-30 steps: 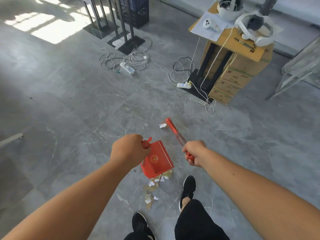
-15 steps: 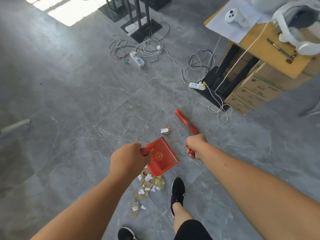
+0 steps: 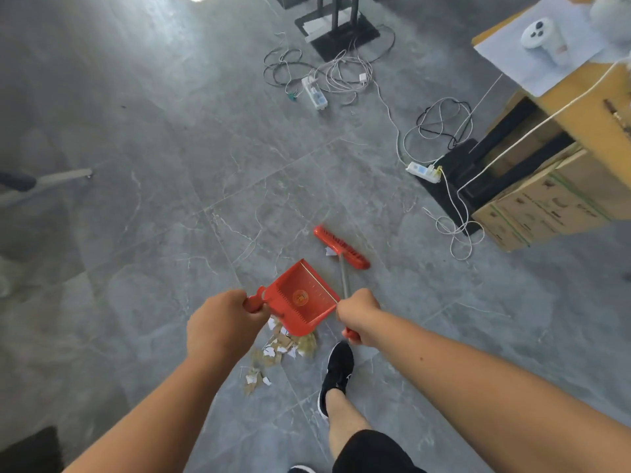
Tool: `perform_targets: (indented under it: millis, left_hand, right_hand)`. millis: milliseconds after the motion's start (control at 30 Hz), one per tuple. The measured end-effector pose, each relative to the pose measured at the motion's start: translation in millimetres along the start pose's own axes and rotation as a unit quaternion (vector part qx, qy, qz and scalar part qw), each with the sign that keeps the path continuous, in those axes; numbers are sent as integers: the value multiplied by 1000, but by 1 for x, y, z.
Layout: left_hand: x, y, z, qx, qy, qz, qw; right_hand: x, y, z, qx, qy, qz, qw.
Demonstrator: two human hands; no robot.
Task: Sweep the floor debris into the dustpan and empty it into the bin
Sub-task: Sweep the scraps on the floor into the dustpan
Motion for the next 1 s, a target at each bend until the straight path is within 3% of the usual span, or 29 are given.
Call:
perform_targets:
  millis: [367, 633, 867, 1000]
  left_hand:
    - [132, 20, 109, -27, -42, -3, 999]
    - [216, 28, 180, -34, -85, 9, 996]
    - [228, 18, 179, -41, -113, 15, 993]
    - [208, 7, 152, -41, -128, 42, 990]
  right_hand:
    - [-66, 94, 69, 55, -27, 46, 997]
    - [-105, 122, 104, 51, -40, 61, 996]
    - [-89, 122, 100, 29, -68, 81, 994]
    - [-45, 113, 79, 14, -85, 91, 992]
Point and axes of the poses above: each hand's wrist, its own z-axis away from the middle knuckle, its own y-axis out of the palm, x = y × z, the point moved 9 cm from there along -z, towards the middle knuckle, and after that the axes turned 3 degrees about -z, right-handed, at the moved point
